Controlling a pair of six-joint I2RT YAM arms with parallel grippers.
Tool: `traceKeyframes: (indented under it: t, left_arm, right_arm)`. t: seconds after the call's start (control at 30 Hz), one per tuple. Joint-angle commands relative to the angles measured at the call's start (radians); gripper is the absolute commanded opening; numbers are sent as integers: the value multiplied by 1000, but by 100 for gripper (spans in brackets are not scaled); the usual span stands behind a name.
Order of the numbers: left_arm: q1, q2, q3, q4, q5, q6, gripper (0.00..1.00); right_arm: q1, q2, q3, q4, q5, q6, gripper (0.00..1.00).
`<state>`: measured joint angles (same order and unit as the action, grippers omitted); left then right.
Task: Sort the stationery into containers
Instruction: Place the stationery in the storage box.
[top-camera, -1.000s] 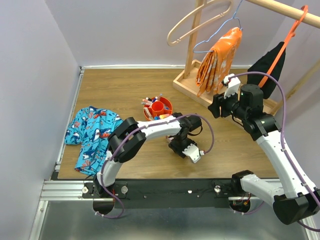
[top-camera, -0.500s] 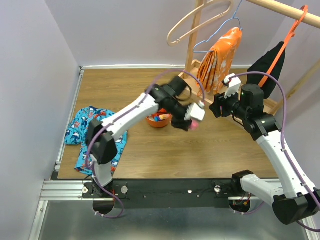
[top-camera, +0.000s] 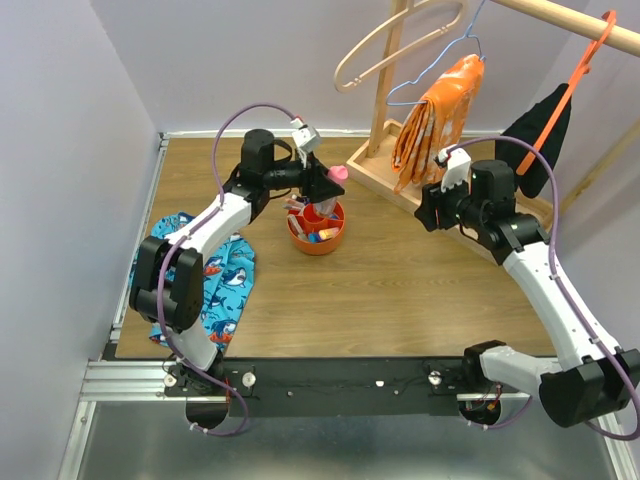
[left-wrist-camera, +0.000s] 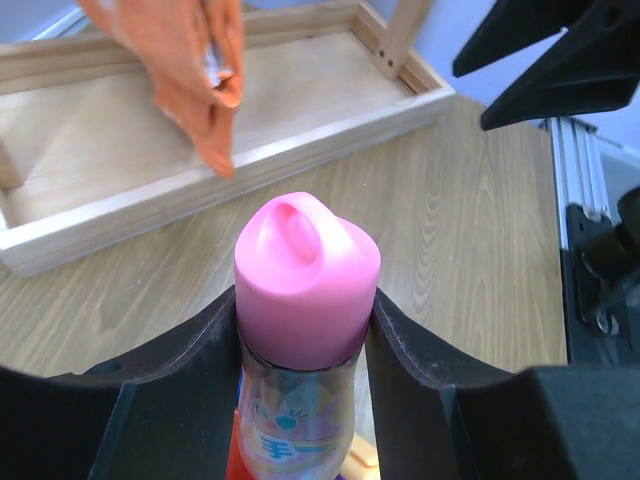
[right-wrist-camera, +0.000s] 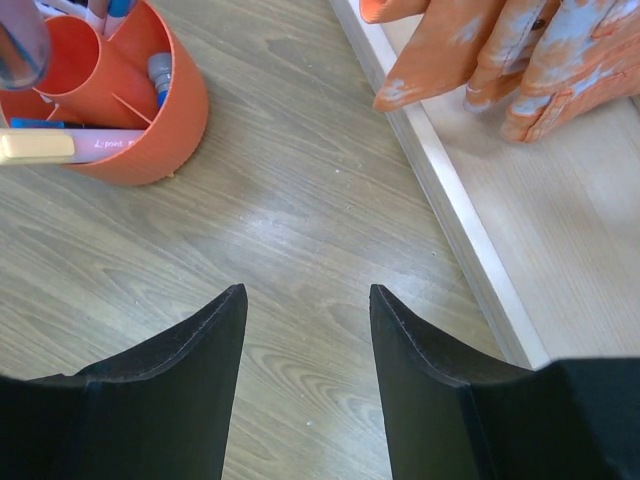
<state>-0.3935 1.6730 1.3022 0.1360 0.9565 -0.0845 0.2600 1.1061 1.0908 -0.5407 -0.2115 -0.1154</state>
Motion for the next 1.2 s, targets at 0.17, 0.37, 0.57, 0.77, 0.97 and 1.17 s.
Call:
traceKeyframes:
  t: [0.17,0.37,0.57,0.77,0.97,1.17]
  left_arm:
    - [67,63,-110,574,11,-320,0]
    - [90,139,-109,660,24,-357,0]
    - [119,152,-122,697,37,-374,0]
    - [125,159,-165,706,50,-357,0]
    - [127,197,-181,761,57,-379,0]
    - [130,209,-204,777,65,-386,0]
  right_arm:
    - [-42,64,92,-19,-58,-23,59]
    - [-56,84,104,-34,-98,-36,59]
    - [-57,107,121,-47,-121,-52,59]
    - [-57,132,124,-38,-127,-50,59]
    - [-56,149,136,-39,-134,-53,59]
    - [-57,155,132,-42,-134,-61,59]
